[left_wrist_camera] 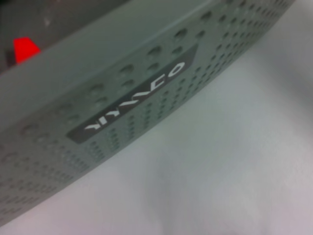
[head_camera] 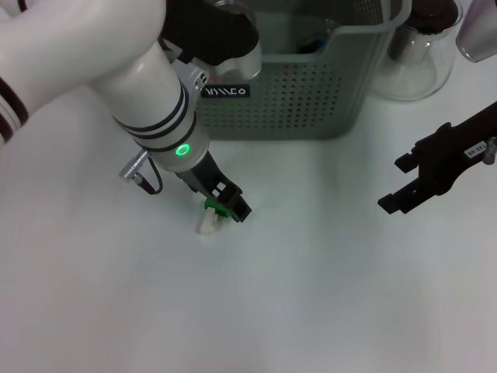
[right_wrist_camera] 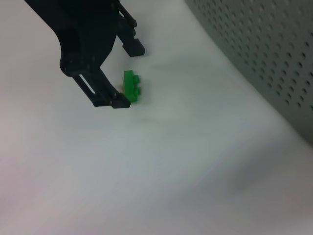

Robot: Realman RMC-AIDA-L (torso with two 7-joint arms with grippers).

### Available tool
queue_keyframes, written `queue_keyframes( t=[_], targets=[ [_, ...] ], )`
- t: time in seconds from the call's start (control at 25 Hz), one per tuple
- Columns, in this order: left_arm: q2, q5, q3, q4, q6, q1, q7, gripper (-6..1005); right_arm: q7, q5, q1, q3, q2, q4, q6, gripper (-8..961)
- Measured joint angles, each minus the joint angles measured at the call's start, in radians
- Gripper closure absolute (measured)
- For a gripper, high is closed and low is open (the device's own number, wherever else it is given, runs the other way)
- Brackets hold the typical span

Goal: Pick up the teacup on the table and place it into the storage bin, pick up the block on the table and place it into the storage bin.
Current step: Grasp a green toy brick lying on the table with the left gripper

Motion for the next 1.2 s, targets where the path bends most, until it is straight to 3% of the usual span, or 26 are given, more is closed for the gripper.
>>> queue_keyframes(
  t=[0.84, 1.08, 1.2],
  targets=[
    [0.0, 0.001, 0.012, -0.044, -0.04, -0.002, 0.0, 190, 0.0, 0.0, 0.0, 0.0, 0.001, 0.003, 0.014, 42],
    [0.0, 0.001, 0.012, -0.055, -0.051, -0.004, 0.0, 315, 0.0, 0.0, 0.0, 0.0, 0.001, 0.003, 0.021, 42],
    [0.0, 0.001, 0.012, -0.056, -0.052, -0.004, 0.0, 313, 0.0, 0.0, 0.0, 0.0, 0.001, 0.003, 0.022, 42]
  ],
)
